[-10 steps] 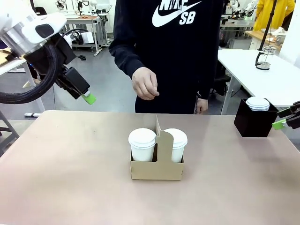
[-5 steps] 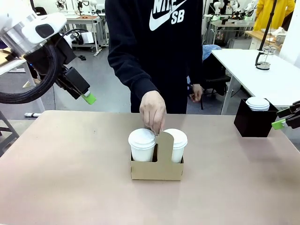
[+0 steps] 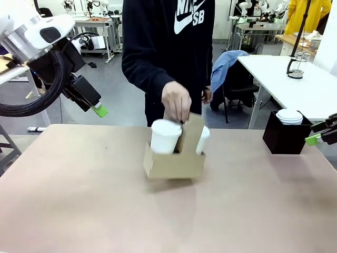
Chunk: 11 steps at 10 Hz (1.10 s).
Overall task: Pour a drink into a cup and package it in a carrier.
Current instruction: Insert the held 600 ml Paper Cup into the Cup Carrier.
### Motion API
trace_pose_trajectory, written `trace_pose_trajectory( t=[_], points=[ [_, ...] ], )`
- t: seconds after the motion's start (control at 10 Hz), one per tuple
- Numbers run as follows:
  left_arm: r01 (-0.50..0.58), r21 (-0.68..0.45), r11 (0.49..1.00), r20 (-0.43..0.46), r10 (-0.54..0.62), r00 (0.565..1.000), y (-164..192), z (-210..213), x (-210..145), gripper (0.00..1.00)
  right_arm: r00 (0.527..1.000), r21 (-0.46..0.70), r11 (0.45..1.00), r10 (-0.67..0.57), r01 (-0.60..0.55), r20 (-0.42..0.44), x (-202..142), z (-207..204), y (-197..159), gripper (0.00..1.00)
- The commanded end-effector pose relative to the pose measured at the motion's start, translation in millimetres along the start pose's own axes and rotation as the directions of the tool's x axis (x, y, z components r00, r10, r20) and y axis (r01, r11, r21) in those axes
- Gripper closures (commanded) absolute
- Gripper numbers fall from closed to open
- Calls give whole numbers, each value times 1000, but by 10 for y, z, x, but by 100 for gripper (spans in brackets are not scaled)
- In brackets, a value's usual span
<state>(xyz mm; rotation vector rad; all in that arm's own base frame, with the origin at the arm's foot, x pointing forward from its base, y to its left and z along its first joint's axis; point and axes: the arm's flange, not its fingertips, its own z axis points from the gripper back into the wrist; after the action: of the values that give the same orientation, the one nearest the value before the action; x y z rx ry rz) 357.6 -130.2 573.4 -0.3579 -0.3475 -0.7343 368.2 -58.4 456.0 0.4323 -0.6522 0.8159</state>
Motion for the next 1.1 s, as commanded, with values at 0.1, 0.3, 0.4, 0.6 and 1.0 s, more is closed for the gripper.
trace_pose_trajectory(
  t=[0.1, 0.3, 0.4, 0.6, 1.0],
  points=[
    [-13, -1, 1000, 2, 13, 1000, -3, 15, 7, 0, 1000, -15, 1000, -20, 19, -15, 3, 8, 31, 0],
    [-13, -1, 1000, 2, 13, 1000, -3, 15, 7, 0, 1000, -15, 1000, -20, 19, -15, 3, 8, 31, 0],
    [-13, -1, 1000, 2, 13, 1000, -3, 15, 7, 0, 1000, -15, 1000, -20, 19, -15, 3, 8, 31, 0],
    [-13, -1, 1000, 2, 13, 1000, -3, 15, 7, 0, 1000, -15, 1000, -20, 19, -15, 3, 8, 31, 0],
    [-13, -1, 1000, 2, 13, 1000, -3, 15, 7, 0, 1000, -15, 1000, -20, 19, -15, 3, 8, 31, 0]
  ],
)
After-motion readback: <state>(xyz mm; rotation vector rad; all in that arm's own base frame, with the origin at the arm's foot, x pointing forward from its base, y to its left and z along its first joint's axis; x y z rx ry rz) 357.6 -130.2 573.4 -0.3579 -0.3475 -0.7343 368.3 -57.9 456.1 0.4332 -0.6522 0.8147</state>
